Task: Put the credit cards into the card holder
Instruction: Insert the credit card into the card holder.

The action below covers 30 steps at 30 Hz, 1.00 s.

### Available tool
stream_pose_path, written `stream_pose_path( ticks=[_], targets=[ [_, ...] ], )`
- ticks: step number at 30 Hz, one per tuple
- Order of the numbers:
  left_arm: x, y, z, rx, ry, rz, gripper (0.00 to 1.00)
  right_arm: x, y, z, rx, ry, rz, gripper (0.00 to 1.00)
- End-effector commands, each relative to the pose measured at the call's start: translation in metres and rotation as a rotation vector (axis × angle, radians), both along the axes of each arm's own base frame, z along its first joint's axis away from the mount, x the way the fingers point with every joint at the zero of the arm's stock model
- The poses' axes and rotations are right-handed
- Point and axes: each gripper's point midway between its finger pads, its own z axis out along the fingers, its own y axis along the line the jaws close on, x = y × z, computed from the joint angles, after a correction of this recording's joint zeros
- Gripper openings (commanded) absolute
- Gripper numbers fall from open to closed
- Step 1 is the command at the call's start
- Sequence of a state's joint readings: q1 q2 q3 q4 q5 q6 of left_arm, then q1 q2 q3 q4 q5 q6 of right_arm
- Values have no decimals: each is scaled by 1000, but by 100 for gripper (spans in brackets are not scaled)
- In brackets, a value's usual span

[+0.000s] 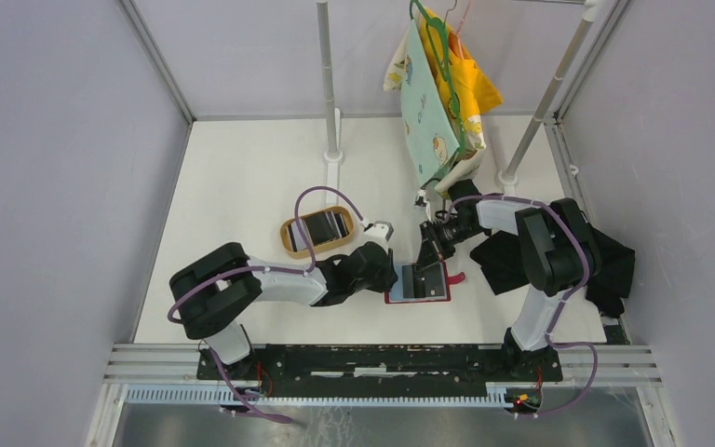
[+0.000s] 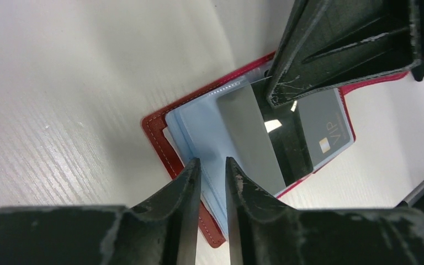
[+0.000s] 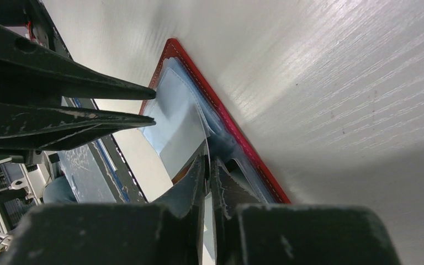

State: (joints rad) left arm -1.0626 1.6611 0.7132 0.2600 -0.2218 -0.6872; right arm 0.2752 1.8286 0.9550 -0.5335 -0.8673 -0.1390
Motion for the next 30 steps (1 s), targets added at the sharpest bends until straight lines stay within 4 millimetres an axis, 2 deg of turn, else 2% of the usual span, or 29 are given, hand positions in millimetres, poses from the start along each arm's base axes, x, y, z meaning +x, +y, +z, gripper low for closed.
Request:
stream_pose_path(
  ticks=[1, 5, 10, 12, 16, 21, 30],
  targets=[
    [-4, -8, 35, -89, -29, -28, 32, 5, 2, -4, 1, -59, 21, 10],
    [-17, -21, 60, -155, -41, -63, 35, 6, 2, -2, 7, -78, 32, 11],
    [-39, -55, 78, -196, -72, -68, 34, 4, 2, -2, 13, -76, 45, 11],
    [-41, -67, 76, -174, -83, -32, 30, 4, 2, -2, 15, -77, 45, 11],
    [-38, -87, 55, -48, -84, 20, 17, 4, 3, -1, 20, -80, 49, 13],
    [-36, -105, 41, 20, -103, 25, 17, 2, 3, 0, 29, -77, 54, 13],
    [-23, -115, 23, 133, -123, 54, 18, 1, 4, 0, 33, -75, 56, 14]
  ],
)
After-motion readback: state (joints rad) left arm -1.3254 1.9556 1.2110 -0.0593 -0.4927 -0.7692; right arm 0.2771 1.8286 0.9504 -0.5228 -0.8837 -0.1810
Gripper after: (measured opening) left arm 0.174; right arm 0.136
